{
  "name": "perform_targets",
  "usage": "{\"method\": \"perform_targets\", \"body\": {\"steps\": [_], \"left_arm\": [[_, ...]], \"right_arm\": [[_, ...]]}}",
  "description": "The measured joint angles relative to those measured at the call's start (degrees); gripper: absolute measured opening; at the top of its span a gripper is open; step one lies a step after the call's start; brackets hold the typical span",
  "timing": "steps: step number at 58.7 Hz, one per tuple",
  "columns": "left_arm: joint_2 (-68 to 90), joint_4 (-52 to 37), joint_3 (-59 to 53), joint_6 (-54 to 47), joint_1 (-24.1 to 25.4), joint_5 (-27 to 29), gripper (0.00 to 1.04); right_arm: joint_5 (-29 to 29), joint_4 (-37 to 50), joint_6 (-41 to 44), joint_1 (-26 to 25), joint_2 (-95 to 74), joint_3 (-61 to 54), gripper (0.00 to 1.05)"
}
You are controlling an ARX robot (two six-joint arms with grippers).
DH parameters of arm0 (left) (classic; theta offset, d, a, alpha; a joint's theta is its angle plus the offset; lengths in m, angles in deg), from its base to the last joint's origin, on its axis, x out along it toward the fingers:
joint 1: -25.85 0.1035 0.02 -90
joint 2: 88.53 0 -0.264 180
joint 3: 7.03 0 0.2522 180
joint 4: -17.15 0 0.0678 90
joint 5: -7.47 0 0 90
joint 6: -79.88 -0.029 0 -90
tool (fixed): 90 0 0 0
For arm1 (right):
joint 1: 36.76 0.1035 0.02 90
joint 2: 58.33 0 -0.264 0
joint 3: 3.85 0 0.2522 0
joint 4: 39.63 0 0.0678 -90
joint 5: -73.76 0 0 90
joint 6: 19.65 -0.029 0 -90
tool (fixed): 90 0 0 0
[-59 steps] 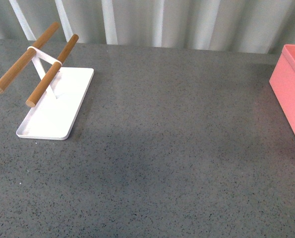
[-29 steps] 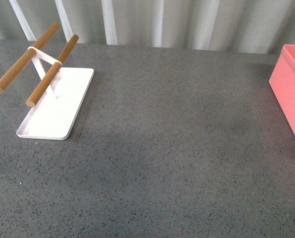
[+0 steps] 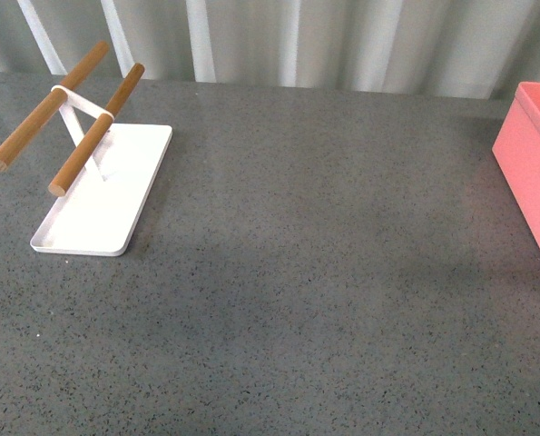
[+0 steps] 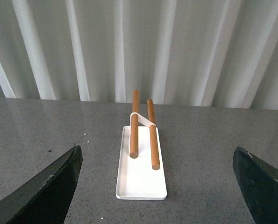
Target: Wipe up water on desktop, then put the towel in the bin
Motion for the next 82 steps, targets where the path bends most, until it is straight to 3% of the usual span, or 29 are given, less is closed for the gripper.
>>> {"method": "perform_targets", "body": {"steps": [28,65,72,82], "left_arm": [[0.00,0.00,0.00,0.00,0.00,0.00,0.98],[0.00,0.00,0.00,0.00,0.00,0.00,0.98],[-0.02,0.00,0.00,0.00,0.00,0.02,0.98],[-0.07,0.00,0.00,0.00,0.00,0.00,0.98]], "right_arm": [[-0.07,-17.11,-0.37,0.00,18.56,-0.13,0.03],[-0.20,-28.06,-0.39,0.00,29.59,-0.13,0.03],[-0.20,-37.73,-0.42,0.00,37.53,-0.13,0.03],[-0.22,-38.14,-0.42,0.00,39.28,-0.11,0.03]]}}
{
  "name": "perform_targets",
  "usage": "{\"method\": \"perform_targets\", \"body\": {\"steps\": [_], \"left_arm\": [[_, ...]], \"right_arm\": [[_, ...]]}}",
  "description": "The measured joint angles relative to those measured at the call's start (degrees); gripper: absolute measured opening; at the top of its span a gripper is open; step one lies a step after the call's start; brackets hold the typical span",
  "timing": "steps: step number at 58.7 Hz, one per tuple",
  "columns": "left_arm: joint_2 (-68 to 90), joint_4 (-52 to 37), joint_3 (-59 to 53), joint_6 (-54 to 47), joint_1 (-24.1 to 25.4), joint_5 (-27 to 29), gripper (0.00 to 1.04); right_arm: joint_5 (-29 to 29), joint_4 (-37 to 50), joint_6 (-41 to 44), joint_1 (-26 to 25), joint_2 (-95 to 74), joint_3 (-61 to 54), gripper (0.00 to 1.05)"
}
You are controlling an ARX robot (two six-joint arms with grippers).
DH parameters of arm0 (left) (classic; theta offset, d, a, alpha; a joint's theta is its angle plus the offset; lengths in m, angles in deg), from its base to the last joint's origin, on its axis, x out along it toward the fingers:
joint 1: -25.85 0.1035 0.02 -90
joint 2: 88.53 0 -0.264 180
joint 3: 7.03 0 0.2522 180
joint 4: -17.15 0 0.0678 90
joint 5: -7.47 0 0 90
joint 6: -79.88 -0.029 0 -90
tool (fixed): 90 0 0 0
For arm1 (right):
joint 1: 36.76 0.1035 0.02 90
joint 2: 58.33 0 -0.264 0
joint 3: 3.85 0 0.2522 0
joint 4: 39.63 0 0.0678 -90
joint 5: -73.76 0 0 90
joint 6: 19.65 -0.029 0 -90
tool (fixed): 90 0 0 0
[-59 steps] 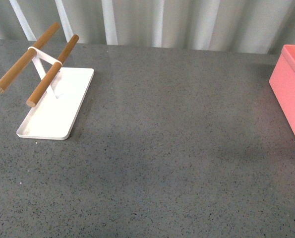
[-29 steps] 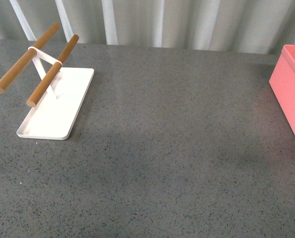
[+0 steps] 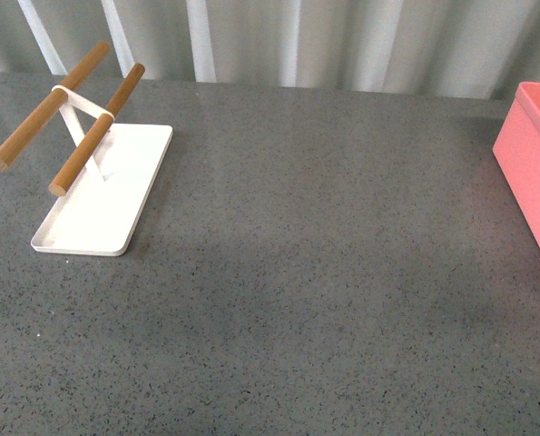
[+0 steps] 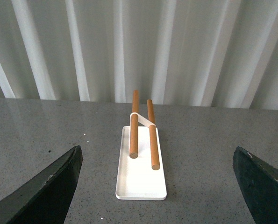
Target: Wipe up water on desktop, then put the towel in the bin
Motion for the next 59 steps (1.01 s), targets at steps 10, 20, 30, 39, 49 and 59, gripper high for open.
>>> {"method": "perform_targets", "body": {"steps": [10,20,30,39,49,59], "left_arm": [[0.00,0.00,0.00,0.00,0.00,0.00,0.98],[0.00,0.00,0.00,0.00,0.00,0.00,0.98],[0.00,0.00,0.00,0.00,0.00,0.00,0.98],[0.00,0.02,0.00,0.00,0.00,0.00,0.98],[0.00,0.00,0.00,0.00,0.00,0.00,0.98],[0.00,0.00,0.00,0.00,0.00,0.00,0.98]], "right_arm": [[0.02,0.00,0.00,0.00,0.00,-0.02,0.09],[0.02,0.00,0.00,0.00,0.00,-0.02,0.40],[0.00,0.00,0.00,0.00,0.00,-0.02,0.73],[0.00,0.00,-0.02,0.00,0.00,0.00,0.99],[0.02,0.00,-0.11,0.00,0.02,-0.02,0.98],[0.02,0.00,-0.17,0.00,0.04,-0.02,0.98]]}}
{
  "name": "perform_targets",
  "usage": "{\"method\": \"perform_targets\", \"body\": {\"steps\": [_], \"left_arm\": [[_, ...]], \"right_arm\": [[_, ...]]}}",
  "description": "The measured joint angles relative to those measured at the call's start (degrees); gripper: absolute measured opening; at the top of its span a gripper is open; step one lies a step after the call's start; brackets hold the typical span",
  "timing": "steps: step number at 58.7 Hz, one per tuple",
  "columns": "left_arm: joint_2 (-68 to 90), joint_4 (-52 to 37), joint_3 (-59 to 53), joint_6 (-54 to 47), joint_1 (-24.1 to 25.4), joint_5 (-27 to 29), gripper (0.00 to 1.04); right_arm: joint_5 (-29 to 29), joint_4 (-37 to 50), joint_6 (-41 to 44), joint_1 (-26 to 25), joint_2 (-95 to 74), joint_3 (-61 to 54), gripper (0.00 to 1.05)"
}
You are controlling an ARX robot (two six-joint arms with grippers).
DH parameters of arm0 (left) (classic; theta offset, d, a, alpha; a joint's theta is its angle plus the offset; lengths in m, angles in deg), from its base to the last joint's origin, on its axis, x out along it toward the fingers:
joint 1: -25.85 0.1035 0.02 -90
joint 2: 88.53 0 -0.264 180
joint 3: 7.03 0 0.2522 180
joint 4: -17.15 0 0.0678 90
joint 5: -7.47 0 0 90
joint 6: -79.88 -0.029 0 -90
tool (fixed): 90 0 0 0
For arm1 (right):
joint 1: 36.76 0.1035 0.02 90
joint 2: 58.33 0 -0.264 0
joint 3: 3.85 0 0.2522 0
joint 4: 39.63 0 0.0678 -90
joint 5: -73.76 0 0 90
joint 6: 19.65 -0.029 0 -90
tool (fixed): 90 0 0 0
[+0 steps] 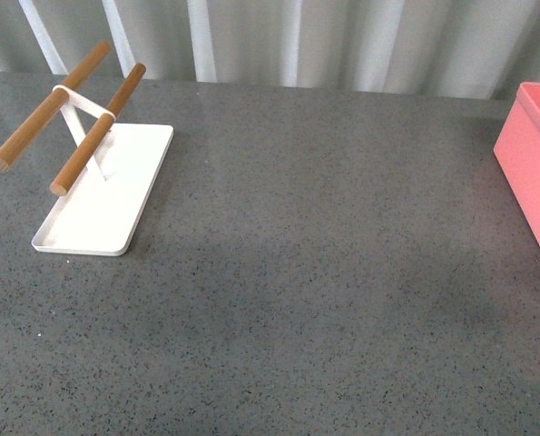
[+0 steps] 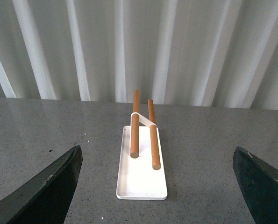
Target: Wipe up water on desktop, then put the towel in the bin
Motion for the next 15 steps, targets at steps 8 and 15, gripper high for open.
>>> {"method": "perform_targets", "body": {"steps": [8,15], "left_arm": [[0.00,0.00,0.00,0.00,0.00,0.00,0.98],[0.00,0.00,0.00,0.00,0.00,0.00,0.98]], "right_arm": [[0.00,0.00,-0.02,0.00,0.00,0.00,0.98],[0.00,0.00,-0.02,0.00,0.00,0.02,0.98]]}}
